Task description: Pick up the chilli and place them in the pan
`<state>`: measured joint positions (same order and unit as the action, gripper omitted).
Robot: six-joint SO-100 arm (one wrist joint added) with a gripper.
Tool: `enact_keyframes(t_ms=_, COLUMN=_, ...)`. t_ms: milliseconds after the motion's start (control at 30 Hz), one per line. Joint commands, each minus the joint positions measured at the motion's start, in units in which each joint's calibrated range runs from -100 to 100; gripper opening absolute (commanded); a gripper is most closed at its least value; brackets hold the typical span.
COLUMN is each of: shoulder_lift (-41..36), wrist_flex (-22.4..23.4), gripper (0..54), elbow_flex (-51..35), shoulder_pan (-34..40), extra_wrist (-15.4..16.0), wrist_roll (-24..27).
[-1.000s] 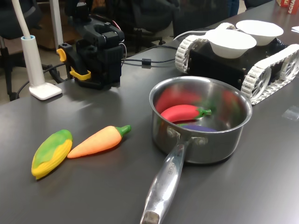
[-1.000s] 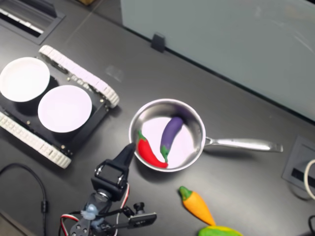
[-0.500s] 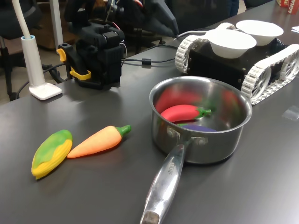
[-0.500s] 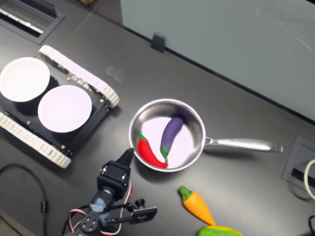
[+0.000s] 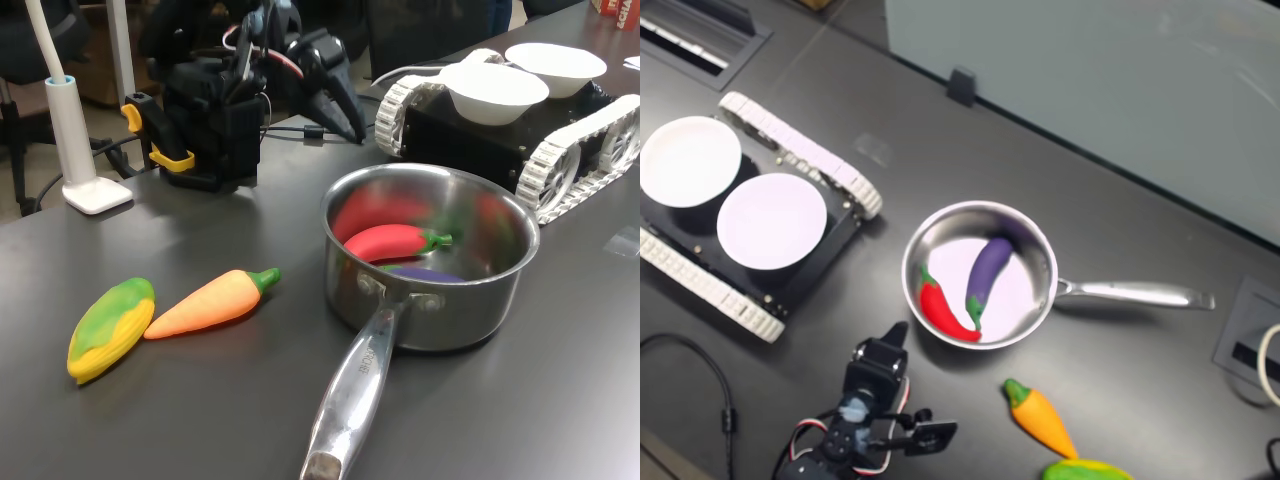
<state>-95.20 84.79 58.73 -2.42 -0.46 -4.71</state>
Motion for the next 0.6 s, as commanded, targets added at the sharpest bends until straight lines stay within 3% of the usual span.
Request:
enact_keyframes(t_ms=0, shoulder_lift=-0.24, wrist_flex=0.8, gripper=0.0, elbow_flex=1.01, shoulder_pan=-1.71, extra_wrist=0.63, wrist_roll=0.54)
enact_keyframes(t_ms=333, shoulder_lift=-0.24, wrist_flex=-2.35, gripper=0.0, elbow_flex=13.19, shoulder_pan=-1.94, extra_wrist=0.46, wrist_roll=1.07)
enact_keyframes(t_ms=567, shoulder_lift=-0.33, wrist_flex=-4.66, gripper=0.0, elbow_flex=16.19, shoulder_pan=-2.97, extra_wrist=0.46, wrist_roll=0.88)
